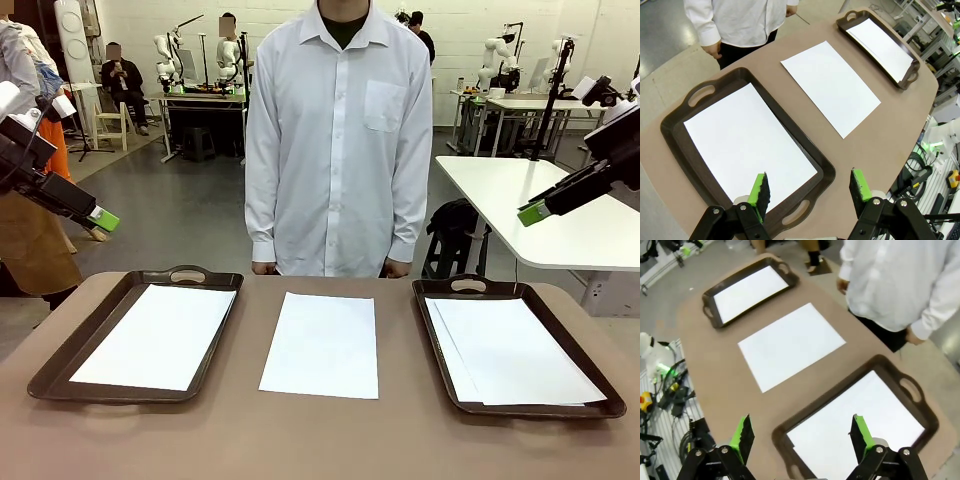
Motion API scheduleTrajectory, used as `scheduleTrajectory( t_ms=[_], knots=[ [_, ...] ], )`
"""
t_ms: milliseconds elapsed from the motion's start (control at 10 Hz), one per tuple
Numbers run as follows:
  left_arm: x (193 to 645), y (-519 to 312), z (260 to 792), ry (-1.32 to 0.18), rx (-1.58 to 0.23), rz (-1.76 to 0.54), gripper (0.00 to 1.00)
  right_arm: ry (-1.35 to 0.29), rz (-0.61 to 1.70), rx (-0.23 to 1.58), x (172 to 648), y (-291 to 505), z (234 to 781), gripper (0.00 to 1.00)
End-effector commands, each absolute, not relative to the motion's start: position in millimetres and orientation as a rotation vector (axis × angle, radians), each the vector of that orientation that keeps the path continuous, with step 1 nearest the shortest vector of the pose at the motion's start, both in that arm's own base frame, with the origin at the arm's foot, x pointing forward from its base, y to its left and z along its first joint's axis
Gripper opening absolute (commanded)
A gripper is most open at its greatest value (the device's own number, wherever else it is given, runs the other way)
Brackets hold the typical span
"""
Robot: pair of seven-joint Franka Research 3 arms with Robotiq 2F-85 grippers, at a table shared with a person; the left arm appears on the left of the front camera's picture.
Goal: Sort the A4 documents.
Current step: Receive the A4 Paper.
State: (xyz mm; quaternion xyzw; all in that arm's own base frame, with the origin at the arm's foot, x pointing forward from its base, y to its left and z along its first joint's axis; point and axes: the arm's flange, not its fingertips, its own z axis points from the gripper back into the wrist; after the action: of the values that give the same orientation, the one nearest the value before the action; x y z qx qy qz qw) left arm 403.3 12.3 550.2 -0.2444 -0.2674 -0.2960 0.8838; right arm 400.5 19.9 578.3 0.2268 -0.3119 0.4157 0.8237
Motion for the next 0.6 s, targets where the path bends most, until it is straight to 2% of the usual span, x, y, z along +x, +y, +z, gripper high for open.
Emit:
scheduleTrajectory(
  t_ms=[0, 500],
  knots=[
    [402.5, 13.2, 548.8, -0.561, -0.497, -0.634, 0.83, -0.643, 0.901, 0.524, 411.3, 14.8, 575.9, 1.00],
    [402.5, 13.2, 548.8, -0.561, -0.497, -0.634, 0.83, -0.605, 0.857, 0.500, 413.6, 15.0, 571.7, 1.00]
  ],
)
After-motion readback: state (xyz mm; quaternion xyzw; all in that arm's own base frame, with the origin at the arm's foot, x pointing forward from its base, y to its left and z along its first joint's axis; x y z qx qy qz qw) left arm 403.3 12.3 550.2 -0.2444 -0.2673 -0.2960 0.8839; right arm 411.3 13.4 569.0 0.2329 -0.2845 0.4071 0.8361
